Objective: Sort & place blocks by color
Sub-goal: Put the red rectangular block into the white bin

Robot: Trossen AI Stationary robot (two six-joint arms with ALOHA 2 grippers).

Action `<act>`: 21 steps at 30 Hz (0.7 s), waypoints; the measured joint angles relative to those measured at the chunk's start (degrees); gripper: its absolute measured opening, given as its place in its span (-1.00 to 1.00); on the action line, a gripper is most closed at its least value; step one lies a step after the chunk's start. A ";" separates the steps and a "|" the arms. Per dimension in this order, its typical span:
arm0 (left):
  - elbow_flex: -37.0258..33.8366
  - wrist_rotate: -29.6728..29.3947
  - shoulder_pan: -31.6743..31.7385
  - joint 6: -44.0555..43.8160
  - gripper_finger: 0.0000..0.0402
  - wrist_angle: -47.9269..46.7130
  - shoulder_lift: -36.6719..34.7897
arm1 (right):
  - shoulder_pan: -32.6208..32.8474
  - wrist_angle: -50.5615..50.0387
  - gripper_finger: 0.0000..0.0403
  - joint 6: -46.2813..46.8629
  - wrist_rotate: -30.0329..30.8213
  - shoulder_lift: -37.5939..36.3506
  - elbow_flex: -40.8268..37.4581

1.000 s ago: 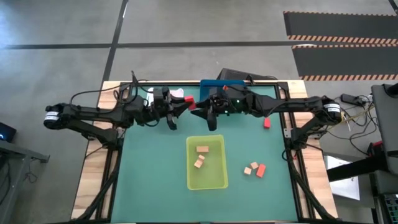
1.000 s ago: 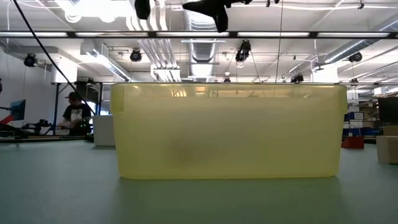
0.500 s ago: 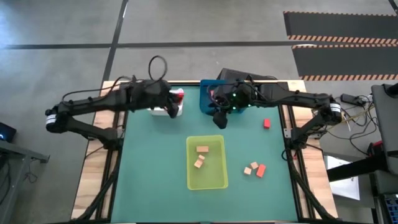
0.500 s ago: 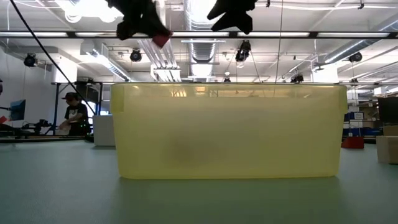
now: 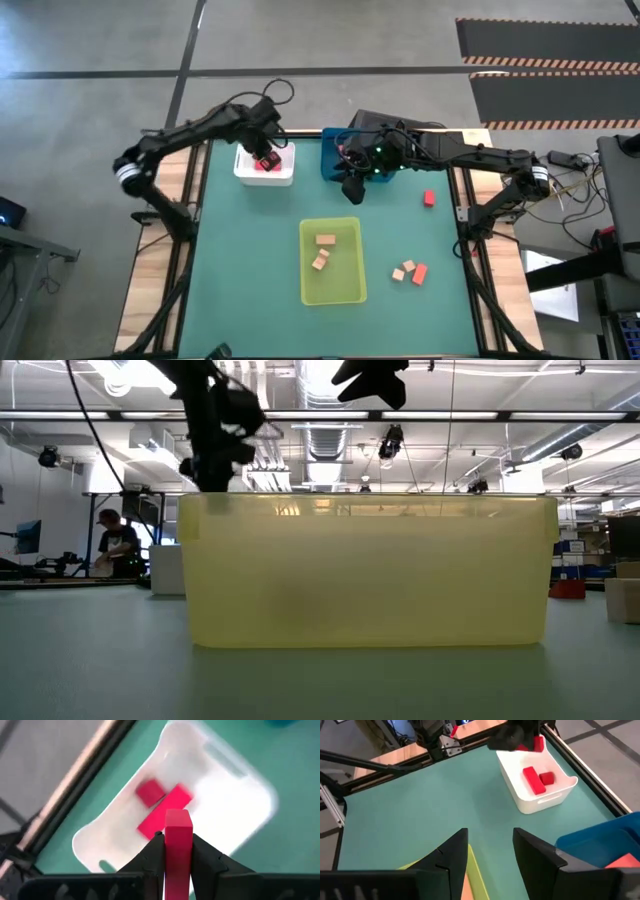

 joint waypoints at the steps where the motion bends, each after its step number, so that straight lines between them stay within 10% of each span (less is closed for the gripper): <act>1: 0.00 -0.02 1.05 0.32 -0.79 -0.67 1.45 | 0.03 -0.01 -0.28 0.01 0.02 0.00 0.00; 21: -2.71 -2.36 7.41 -1.50 -0.69 -2.85 13.54 | 0.07 0.55 -0.33 0.07 1.41 0.05 -0.13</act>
